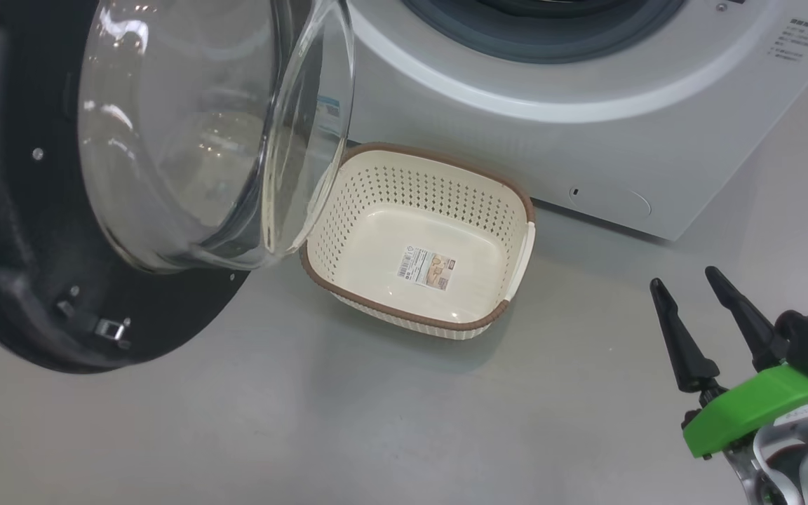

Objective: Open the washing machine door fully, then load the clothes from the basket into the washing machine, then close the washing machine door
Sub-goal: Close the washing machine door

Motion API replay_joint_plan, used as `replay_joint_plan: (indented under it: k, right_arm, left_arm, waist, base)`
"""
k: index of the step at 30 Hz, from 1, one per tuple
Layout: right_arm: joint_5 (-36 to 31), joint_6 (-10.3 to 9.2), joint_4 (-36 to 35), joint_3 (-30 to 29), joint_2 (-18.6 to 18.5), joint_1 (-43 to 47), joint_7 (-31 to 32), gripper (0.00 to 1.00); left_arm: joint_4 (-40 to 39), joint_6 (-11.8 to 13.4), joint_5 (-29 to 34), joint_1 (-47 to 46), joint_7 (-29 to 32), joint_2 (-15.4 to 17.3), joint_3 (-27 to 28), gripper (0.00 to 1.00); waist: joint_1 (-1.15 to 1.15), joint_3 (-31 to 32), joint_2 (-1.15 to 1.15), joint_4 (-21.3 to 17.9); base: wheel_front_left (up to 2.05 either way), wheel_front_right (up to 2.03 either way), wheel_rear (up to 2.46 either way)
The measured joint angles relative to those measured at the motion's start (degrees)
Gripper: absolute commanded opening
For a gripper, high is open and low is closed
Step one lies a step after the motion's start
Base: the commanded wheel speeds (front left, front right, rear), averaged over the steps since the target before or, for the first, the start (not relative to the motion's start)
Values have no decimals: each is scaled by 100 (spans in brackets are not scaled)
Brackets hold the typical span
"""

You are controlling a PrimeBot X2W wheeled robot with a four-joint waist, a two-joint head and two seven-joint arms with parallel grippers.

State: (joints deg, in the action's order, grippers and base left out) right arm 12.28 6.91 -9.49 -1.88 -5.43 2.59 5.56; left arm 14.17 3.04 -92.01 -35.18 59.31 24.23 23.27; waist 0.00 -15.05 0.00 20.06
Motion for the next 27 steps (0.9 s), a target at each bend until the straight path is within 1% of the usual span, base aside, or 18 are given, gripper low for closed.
replay_joint_plan:
  k: [3,7,13,21,27]
  right_arm:
    - [0,0,-2,-5,5,-3,0,100]
    - [0,0,0,0,14,-15,-2,100]
    - [0,0,1,26,30,-107,-58,100]
    - [34,0,82,43,83,-116,-164,100]
    - [83,0,171,80,179,-202,-287,100]
  left_arm:
    - [-310,14,-188,99,145,-157,-66,0]
    - [-677,99,-346,179,291,-407,-182,0]
    - [-1072,158,-528,203,424,-641,-359,0]
    - [-1290,167,-591,203,424,-962,-514,0]
    - [-1372,187,-638,190,344,-1245,-671,0]
  waist:
    - [0,-20,0,6]
    - [0,-26,0,-14]
    - [0,-12,0,-117]
    - [0,24,0,-381]
    - [0,45,0,-684]
  base:
    - [0,0,0]
    - [0,0,0]
    - [0,0,0]
    - [0,0,0]
    - [0,0,0]
